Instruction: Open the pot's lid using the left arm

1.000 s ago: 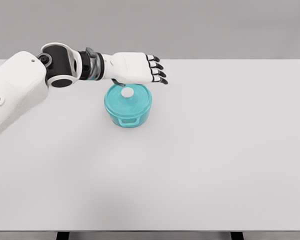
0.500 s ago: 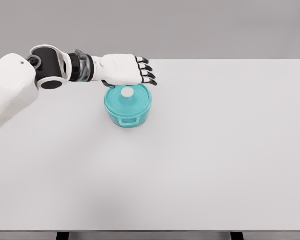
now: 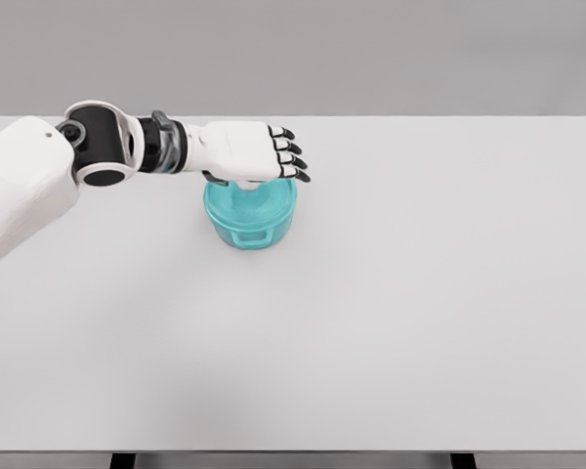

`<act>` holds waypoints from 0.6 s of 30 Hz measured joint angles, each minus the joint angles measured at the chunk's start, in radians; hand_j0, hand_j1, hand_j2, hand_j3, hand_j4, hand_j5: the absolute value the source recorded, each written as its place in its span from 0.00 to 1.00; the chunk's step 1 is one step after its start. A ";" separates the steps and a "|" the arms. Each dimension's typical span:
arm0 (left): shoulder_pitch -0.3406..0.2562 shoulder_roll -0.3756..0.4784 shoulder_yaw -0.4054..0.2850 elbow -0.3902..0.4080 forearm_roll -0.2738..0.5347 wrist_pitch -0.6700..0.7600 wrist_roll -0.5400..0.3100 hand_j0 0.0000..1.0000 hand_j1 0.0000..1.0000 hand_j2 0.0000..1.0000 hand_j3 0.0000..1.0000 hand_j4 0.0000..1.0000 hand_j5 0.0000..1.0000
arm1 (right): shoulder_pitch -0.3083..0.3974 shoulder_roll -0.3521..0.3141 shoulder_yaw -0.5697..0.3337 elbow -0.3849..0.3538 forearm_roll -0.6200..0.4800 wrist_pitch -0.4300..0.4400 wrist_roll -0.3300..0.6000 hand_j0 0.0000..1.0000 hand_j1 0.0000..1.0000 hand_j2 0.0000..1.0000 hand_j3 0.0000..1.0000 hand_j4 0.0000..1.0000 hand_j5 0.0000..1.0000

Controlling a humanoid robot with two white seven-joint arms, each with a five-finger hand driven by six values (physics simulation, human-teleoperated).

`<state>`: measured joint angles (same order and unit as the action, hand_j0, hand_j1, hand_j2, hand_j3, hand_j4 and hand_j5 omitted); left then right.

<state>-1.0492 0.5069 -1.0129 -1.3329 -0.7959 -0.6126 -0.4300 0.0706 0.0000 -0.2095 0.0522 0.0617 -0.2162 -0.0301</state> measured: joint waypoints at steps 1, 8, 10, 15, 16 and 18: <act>0.000 0.001 0.000 0.000 0.000 0.000 0.000 1.00 1.00 1.00 1.00 1.00 1.00 | 0.000 0.000 0.000 0.000 0.000 0.000 0.000 1.00 1.00 1.00 1.00 1.00 1.00; -0.003 0.011 -0.008 0.000 -0.003 0.000 -0.001 0.90 0.90 0.90 0.90 0.90 0.90 | 0.000 0.000 0.000 0.000 0.000 0.000 0.000 1.00 1.00 1.00 1.00 1.00 1.00; 0.000 0.013 -0.011 0.000 -0.003 0.000 -0.001 0.91 0.91 0.91 0.91 0.91 0.91 | 0.000 0.000 0.000 0.000 0.000 0.000 0.000 1.00 1.00 1.00 1.00 1.00 1.00; 0.000 0.014 -0.024 0.000 -0.003 0.000 -0.001 0.91 0.91 0.91 0.91 0.91 0.91 | 0.000 0.000 0.000 0.000 0.000 0.000 0.000 1.00 1.00 1.00 1.00 1.00 1.00; 0.000 0.014 -0.026 0.000 -0.003 0.000 -0.001 0.91 0.91 0.91 0.91 0.91 0.91 | 0.000 0.000 0.000 0.000 0.000 0.000 0.000 1.00 1.00 1.00 1.00 1.00 1.00; -0.002 0.014 -0.028 0.000 -0.003 0.000 -0.001 0.90 0.90 0.90 0.90 0.90 0.90 | 0.000 0.000 0.000 0.000 0.000 0.000 0.000 1.00 1.00 1.00 1.00 1.00 1.00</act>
<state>-1.0508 0.5210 -1.0409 -1.3330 -0.7988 -0.6126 -0.4315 0.0706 0.0000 -0.2096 0.0522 0.0617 -0.2162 -0.0301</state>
